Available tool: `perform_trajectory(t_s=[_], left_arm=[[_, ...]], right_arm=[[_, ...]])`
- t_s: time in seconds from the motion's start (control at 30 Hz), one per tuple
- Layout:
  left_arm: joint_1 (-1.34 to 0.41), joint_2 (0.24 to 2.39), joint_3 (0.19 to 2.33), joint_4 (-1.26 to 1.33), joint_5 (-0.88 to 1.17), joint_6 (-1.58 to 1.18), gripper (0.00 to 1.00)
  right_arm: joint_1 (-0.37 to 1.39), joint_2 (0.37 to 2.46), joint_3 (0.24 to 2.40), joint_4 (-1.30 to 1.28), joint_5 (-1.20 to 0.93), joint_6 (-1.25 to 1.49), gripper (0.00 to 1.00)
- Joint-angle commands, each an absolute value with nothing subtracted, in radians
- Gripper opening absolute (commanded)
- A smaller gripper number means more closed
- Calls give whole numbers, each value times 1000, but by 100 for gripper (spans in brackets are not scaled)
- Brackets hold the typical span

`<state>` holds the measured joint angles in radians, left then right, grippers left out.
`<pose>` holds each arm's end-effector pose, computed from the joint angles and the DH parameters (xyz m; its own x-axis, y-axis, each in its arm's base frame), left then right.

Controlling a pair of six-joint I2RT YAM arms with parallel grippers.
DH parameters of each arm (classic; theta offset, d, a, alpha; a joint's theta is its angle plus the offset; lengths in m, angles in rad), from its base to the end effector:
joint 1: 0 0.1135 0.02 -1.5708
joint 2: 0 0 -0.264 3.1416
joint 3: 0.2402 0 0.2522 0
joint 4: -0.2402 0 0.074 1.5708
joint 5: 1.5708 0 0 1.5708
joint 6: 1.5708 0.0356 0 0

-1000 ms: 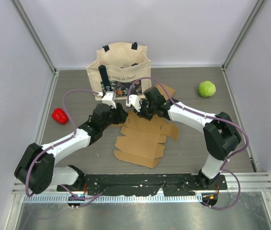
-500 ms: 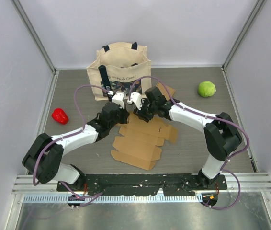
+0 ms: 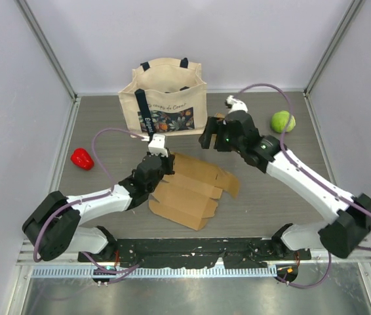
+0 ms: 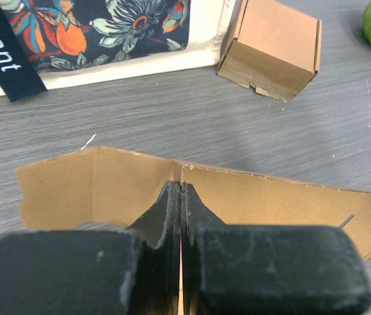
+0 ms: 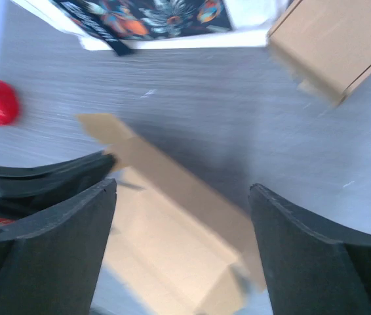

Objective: Fold the paper box

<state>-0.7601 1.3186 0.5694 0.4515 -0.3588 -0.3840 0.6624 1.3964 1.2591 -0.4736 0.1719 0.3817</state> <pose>0.2093 -0.1818 0.2148 -0.3476 -0.1535 -0.9250 0.2929 0.9194 -0.2627 0.2517 0.1886 0.3368 -0.6043 -0.0059 -0.7967 -0.2913 0.9324 0.2141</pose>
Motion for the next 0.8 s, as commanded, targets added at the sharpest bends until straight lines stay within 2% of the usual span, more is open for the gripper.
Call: perform_trajectory(t_s=[0.0, 0.03, 0.1, 0.13, 0.27, 0.47, 0.53, 0.63, 0.77], left_arm=[[-782, 1295, 503, 676, -528, -396, 0], [-784, 1298, 485, 711, -561, -402, 0], [-785, 1315, 451, 785, -584, -419, 0], [-785, 1316, 451, 785, -587, -431, 0], [-798, 1319, 449, 784, -606, -451, 0], [-815, 1310, 442, 784, -647, -475, 0], [-819, 1310, 442, 784, -655, -479, 0], [-825, 1316, 440, 787, -661, -488, 0], [-830, 1319, 437, 801, -658, -488, 0]], right_arm=[[666, 1249, 1090, -370, 39, 1079, 80], [676, 1230, 975, -230, 14, 1353, 75], [724, 1215, 892, -112, 43, 1585, 68], [774, 1226, 887, -100, 72, 1697, 68], [808, 1307, 986, -218, 167, 1810, 71], [815, 1394, 959, -192, 248, 1965, 71], [813, 1416, 954, -172, 262, 1973, 64], [815, 1453, 980, -178, 271, 1974, 63], [813, 1482, 997, -181, 293, 1997, 52]])
